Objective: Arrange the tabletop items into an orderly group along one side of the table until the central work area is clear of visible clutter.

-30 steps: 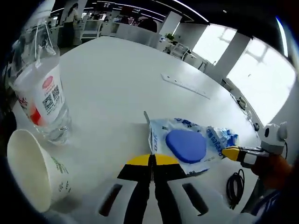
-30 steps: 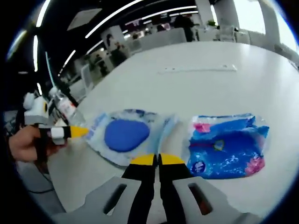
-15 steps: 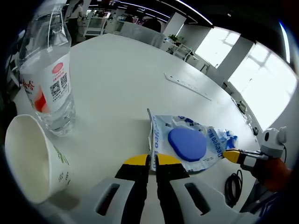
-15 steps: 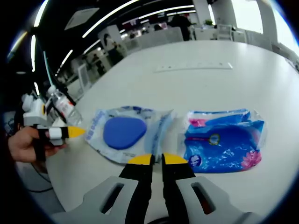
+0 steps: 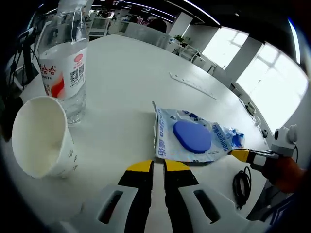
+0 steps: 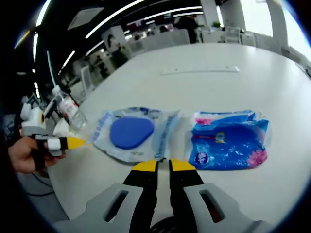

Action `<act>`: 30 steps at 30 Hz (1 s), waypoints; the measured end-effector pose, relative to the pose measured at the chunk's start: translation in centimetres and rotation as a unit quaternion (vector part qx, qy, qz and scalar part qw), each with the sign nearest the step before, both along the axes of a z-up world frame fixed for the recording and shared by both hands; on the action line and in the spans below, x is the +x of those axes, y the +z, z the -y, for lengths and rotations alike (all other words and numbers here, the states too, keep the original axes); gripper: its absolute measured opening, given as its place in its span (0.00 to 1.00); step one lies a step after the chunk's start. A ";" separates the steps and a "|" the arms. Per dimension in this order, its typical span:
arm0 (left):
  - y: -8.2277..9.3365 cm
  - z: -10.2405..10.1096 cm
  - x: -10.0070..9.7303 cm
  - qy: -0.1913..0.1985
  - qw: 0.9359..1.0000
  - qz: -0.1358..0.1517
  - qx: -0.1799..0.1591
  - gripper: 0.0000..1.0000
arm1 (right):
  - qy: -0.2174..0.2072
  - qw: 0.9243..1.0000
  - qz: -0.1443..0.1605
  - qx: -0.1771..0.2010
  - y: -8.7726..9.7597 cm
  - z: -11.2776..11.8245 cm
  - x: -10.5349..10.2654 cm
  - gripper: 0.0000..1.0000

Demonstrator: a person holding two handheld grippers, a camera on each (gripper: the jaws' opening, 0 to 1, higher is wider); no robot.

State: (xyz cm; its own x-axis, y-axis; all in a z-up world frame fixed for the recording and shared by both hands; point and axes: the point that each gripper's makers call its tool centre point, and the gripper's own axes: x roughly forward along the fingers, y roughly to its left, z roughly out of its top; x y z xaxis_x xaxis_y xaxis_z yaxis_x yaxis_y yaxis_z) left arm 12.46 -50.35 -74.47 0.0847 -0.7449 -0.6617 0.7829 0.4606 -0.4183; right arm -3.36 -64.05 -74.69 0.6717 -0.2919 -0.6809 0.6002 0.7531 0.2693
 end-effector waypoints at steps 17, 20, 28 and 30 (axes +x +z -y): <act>0.6 -4.0 -1.2 -0.033 0.999 0.033 0.003 0.05 | 0.017 1.000 0.005 -0.007 0.7 -2.6 -1.1 0.06; 0.9 -5.1 -1.3 -0.043 0.998 0.046 0.003 0.05 | 0.019 1.000 0.008 -0.006 0.8 -3.3 -1.3 0.06; 0.8 -7.5 -1.1 -0.055 0.997 0.061 0.009 0.05 | 0.043 0.999 0.009 -0.007 0.8 -5.8 -1.5 0.08; 0.9 -8.0 -1.1 -0.061 0.996 0.068 0.011 0.05 | 0.047 0.999 0.011 -0.007 0.8 -6.3 -1.9 0.08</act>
State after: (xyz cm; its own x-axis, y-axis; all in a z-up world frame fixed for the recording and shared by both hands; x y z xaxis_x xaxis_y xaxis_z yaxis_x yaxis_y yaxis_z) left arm 11.32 -42.36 -73.62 0.0833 -0.7403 -0.6671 0.8823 0.3660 -0.2960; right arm -5.23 -57.80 -73.85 0.7120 -0.2358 -0.6614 0.5202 0.8098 0.2713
